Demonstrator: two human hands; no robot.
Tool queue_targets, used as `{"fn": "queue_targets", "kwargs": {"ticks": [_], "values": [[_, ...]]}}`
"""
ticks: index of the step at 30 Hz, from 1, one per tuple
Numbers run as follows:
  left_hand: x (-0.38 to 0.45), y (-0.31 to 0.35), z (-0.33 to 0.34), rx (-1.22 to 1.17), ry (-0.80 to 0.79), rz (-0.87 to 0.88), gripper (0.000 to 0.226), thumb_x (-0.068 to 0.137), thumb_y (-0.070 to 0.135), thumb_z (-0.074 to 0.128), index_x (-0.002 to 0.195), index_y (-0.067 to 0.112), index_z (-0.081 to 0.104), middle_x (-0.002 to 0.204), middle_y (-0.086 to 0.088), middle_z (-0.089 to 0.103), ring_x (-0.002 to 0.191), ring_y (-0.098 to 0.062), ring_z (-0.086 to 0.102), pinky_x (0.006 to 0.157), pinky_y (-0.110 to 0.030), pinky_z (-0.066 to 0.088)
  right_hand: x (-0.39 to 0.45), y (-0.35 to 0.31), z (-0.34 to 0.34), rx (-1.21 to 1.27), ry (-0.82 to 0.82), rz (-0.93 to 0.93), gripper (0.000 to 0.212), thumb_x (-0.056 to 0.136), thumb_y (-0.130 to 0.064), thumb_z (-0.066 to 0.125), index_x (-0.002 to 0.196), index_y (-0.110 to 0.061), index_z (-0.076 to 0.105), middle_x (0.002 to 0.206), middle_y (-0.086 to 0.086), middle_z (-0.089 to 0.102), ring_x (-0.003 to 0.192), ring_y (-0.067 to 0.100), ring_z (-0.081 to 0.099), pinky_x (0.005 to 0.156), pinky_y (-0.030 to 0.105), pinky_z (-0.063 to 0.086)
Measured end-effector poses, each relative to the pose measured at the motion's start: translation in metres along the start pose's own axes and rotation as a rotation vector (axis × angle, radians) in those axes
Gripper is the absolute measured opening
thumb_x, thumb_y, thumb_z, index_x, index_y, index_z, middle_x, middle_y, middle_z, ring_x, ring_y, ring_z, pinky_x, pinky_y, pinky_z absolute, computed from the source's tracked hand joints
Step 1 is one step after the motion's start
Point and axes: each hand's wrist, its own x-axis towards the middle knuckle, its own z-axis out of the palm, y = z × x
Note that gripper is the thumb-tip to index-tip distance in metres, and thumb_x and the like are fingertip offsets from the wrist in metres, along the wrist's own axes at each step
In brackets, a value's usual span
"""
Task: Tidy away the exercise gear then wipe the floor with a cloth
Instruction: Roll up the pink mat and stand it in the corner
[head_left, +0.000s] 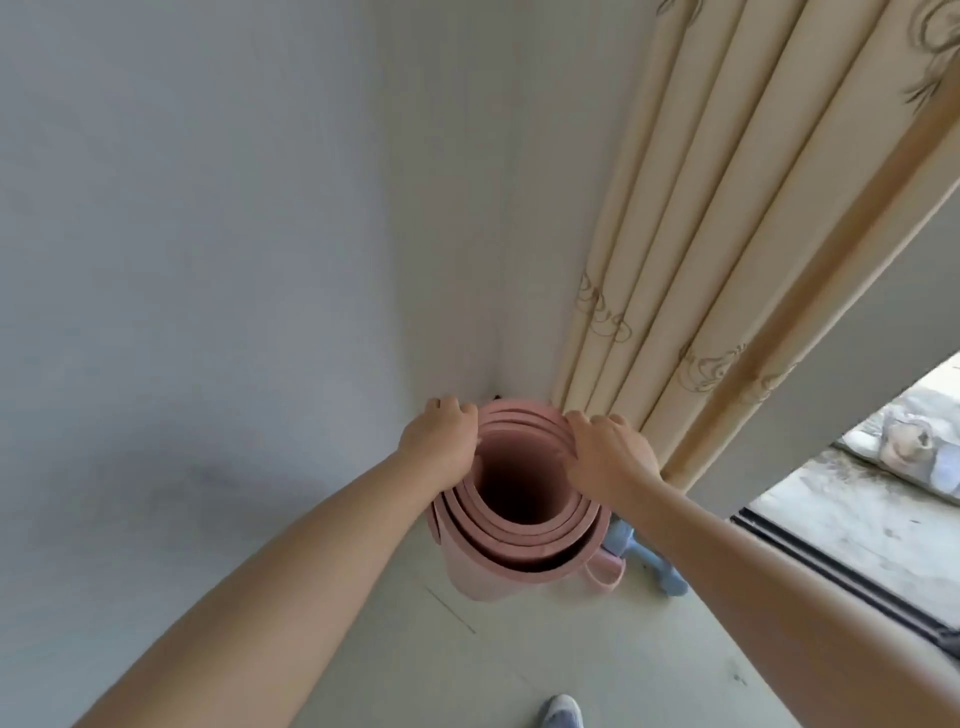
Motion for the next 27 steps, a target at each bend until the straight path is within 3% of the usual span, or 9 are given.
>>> {"fn": "queue_targets", "kwargs": {"ticks": [9, 15, 19, 24, 27], "values": [[0.208, -0.012, 0.036, -0.095, -0.103, -0.122, 0.033, 0.1, 0.016, 0.041, 0.129, -0.001, 0.04, 0.132, -0.021, 0.042, 0.123, -0.033, 0.04, 0.096, -0.038, 0.042, 0.206, 0.039, 0.033, -0.083, -0.163, -0.018, 0.043, 0.093, -0.021, 0.048, 0.133, -0.012, 0.037, 0.124, 0.012, 0.055, 0.12, 0.029, 0.045, 0.097, 0.038, 0.041], [0.335, -0.025, 0.084, -0.15, -0.22, -0.113, 0.039, 0.098, 0.009, 0.038, 0.136, 0.005, 0.034, 0.136, -0.018, 0.04, 0.125, -0.031, 0.039, 0.098, -0.036, 0.043, 0.327, 0.058, 0.078, -0.18, -0.365, 0.062, 0.05, 0.091, -0.012, 0.048, 0.138, -0.013, 0.028, 0.133, 0.013, 0.046, 0.123, 0.029, 0.043, 0.099, 0.035, 0.04], [0.399, -0.038, 0.108, -0.17, -0.261, -0.121, 0.046, 0.096, 0.015, 0.047, 0.138, 0.008, 0.031, 0.136, -0.016, 0.038, 0.125, -0.028, 0.039, 0.099, -0.035, 0.045, 0.387, 0.065, 0.104, -0.2, -0.356, 0.071, 0.045, 0.095, -0.015, 0.042, 0.138, -0.013, 0.029, 0.133, 0.011, 0.048, 0.122, 0.027, 0.045, 0.097, 0.032, 0.041], [0.449, -0.048, 0.121, -0.147, -0.265, -0.15, 0.042, 0.098, 0.013, 0.042, 0.137, 0.004, 0.03, 0.133, -0.018, 0.041, 0.123, -0.029, 0.041, 0.096, -0.035, 0.046, 0.439, 0.07, 0.121, -0.2, -0.351, 0.068, 0.043, 0.093, -0.013, 0.045, 0.135, -0.012, 0.033, 0.13, 0.012, 0.05, 0.122, 0.029, 0.045, 0.097, 0.035, 0.041], [0.466, -0.05, 0.124, -0.205, -0.238, -0.194, 0.043, 0.1, 0.02, 0.038, 0.139, 0.005, 0.028, 0.134, -0.017, 0.04, 0.123, -0.029, 0.04, 0.096, -0.034, 0.045, 0.46, 0.073, 0.129, -0.171, -0.371, 0.069, 0.05, 0.094, -0.014, 0.045, 0.14, -0.013, 0.026, 0.133, 0.014, 0.046, 0.124, 0.03, 0.042, 0.098, 0.036, 0.04]]}}
